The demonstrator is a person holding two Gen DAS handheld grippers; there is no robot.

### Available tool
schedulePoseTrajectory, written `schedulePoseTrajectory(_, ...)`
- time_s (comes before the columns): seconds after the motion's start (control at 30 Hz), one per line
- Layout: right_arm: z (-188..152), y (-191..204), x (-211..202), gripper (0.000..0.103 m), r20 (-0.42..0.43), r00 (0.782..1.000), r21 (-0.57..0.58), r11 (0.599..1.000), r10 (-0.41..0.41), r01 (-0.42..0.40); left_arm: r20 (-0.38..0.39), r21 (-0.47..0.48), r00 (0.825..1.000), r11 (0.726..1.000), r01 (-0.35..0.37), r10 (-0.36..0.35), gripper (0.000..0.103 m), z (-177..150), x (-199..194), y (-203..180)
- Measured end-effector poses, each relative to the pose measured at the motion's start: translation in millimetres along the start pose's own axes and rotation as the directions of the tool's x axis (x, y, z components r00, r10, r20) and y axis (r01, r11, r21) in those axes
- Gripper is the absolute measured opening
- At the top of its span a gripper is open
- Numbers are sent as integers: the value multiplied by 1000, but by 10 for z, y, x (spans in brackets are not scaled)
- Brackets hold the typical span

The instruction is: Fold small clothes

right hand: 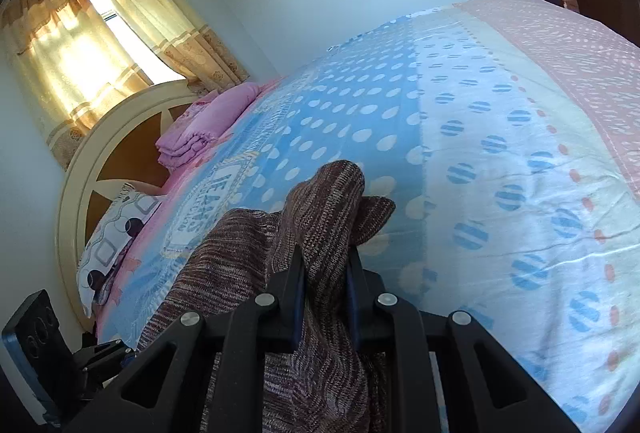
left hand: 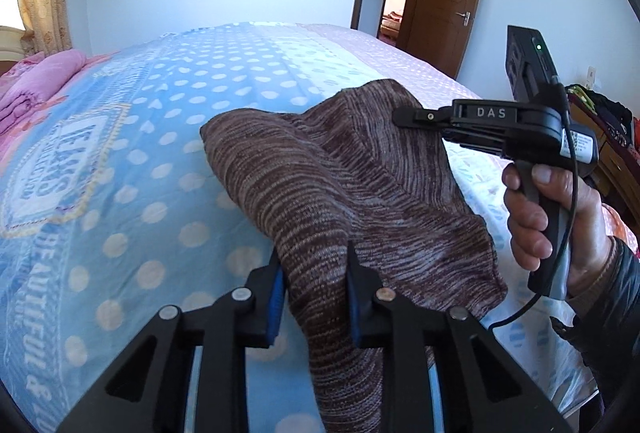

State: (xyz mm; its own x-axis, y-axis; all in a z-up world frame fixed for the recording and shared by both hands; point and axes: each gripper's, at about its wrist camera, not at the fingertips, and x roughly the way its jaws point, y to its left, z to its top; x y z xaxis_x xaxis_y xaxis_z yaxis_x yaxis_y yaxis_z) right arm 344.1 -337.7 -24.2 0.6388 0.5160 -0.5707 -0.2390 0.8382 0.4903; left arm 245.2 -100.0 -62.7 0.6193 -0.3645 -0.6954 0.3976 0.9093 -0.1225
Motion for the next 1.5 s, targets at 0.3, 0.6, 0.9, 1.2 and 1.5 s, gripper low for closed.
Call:
schedulePoseTrajectory(0.3, -246, 628, 187, 17, -24, 996, -41, 995, 89, -90, 26, -28, 997, 997, -76, 77, 26, -306, -463, 284)
schedulePoseTrajectory(0.6, -441, 1256, 388, 17, -63, 985, -97, 982, 158, -163, 43, -70, 988, 987, -148, 151, 26, -579, -858, 642)
schedulePoseTrajectory(0.9, -535, 1689, 551, 17, -100, 977, -141, 969, 188, -201, 62, -101, 978, 976, -191, 198, 26, -727, -1087, 887)
schedulePoseTrajectory(1.2, -624, 2003, 743, 17, -139, 970, -172, 960, 200, -222, 75, -132, 973, 969, -209, 220, 26, -877, -1267, 1044)
schedulePoseTrajectory(1.5, -680, 2282, 992, 17, -184, 962, -203, 950, 201, -238, 79, -156, 967, 961, -227, 241, 26, -1021, -1334, 1209)
